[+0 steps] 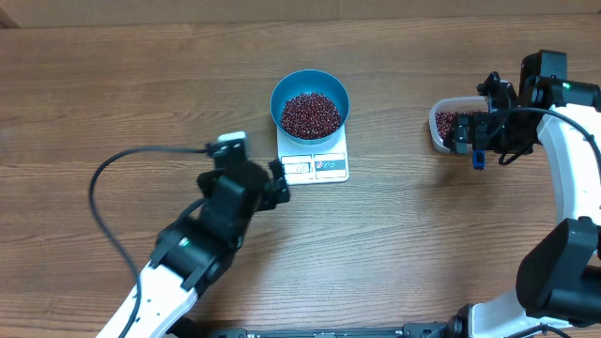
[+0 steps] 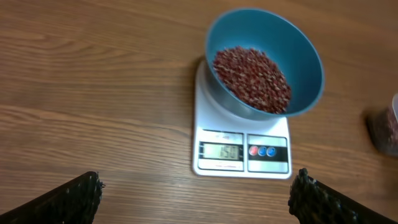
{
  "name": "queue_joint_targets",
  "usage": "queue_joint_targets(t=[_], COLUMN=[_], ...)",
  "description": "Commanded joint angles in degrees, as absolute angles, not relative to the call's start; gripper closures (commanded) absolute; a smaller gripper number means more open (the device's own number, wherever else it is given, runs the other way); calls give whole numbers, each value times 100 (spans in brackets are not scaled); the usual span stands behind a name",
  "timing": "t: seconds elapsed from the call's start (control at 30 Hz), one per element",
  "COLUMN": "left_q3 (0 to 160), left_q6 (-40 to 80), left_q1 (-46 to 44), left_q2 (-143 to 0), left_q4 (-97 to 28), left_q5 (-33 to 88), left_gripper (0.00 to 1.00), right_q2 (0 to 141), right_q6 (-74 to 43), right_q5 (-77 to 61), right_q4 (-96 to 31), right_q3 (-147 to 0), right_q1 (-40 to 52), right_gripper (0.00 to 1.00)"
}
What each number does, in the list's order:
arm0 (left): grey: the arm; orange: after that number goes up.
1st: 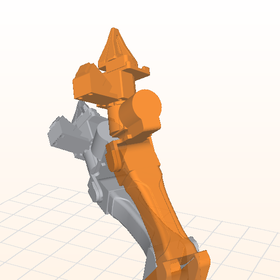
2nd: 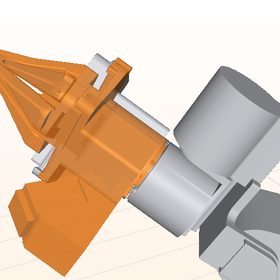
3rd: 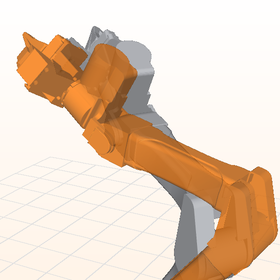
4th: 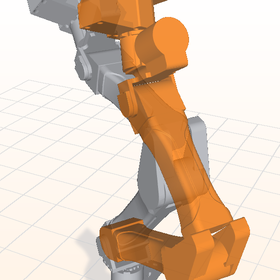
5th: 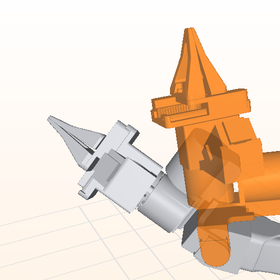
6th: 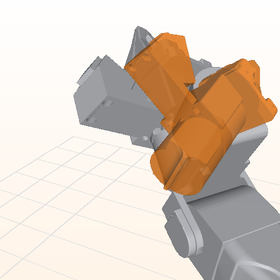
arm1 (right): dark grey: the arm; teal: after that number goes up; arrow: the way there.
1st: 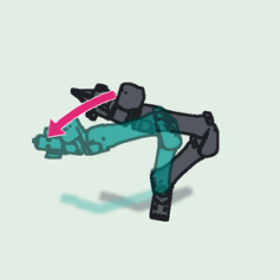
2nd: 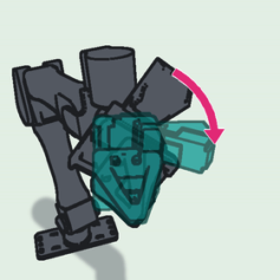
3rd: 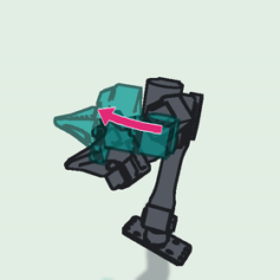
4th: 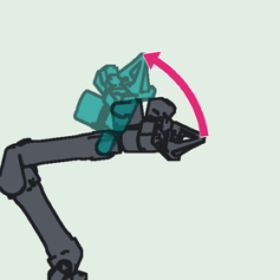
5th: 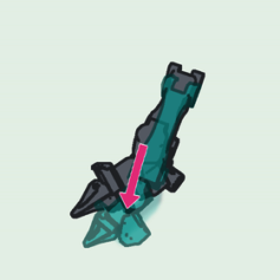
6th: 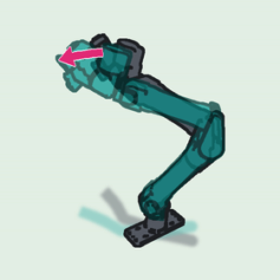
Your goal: Scoop item into bowl and weigh 150g on scale
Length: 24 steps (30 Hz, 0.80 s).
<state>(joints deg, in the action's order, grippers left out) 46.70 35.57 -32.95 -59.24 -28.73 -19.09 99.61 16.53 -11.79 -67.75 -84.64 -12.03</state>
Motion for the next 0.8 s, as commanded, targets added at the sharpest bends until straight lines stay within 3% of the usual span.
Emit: queue_joint_targets(t=[0.0, 0.37, 0.77], left_q3=[4165, 2117, 727], left_q6=[3424, 3422, 3173], left_q1=[-3024, -2244, -1973], left_q2=[-5393, -2915, -510], left_q4=[-2746, -1774, -1175], left_q5=[-1712, -1096, -1081], left_gripper=[0, 0, 1], right_q2=[9859, 9859, 9859], right_q6=[1660, 1660, 1660], right_q5=[-1229, -1229, -1232], right_q4=[-6761, -6761, -6761], right_q3=[-8554, -8554, -8554], right_q1=[-1240, -1240, -1240], right_gripper=[0, 0, 0])
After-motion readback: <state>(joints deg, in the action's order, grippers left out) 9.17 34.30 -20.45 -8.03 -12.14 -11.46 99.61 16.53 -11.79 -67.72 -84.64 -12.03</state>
